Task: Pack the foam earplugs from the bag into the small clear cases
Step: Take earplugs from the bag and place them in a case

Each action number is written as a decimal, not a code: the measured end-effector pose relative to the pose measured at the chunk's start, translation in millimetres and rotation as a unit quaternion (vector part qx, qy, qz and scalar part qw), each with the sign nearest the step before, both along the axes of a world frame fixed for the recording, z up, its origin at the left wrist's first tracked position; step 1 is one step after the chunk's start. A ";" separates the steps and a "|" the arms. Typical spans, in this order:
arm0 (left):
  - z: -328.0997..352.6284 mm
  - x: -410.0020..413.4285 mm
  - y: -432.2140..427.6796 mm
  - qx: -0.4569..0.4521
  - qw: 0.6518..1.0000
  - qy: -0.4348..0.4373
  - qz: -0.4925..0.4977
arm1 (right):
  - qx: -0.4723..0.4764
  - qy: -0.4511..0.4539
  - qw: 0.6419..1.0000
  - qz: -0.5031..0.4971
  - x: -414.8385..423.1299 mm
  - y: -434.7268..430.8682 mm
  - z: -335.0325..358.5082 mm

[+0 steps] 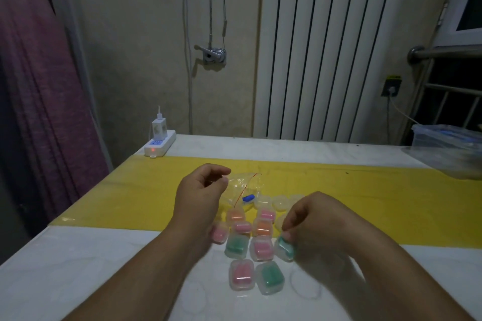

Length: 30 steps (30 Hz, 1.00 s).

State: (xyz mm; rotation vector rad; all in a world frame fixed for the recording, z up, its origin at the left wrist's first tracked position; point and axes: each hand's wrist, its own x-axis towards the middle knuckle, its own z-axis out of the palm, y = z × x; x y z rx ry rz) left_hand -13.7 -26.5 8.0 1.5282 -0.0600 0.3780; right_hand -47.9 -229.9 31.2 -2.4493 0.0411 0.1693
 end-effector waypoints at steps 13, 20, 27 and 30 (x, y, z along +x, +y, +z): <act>-12.7 31.1 40.8 0.264 0.940 0.072 0.205 | 0.006 -0.122 0.993 0.003 31.2 40.5 -7.8; -21.4 40.8 44.6 0.328 0.905 0.131 0.238 | -0.028 -0.108 0.994 0.009 63.7 62.6 -11.9; -21.6 36.7 39.6 0.428 0.867 0.141 0.214 | -0.036 -0.129 0.991 0.017 82.6 80.9 -6.4; -24.2 38.6 40.3 0.439 0.865 0.139 0.197 | 0.016 -0.127 0.991 0.048 89.5 89.2 -9.7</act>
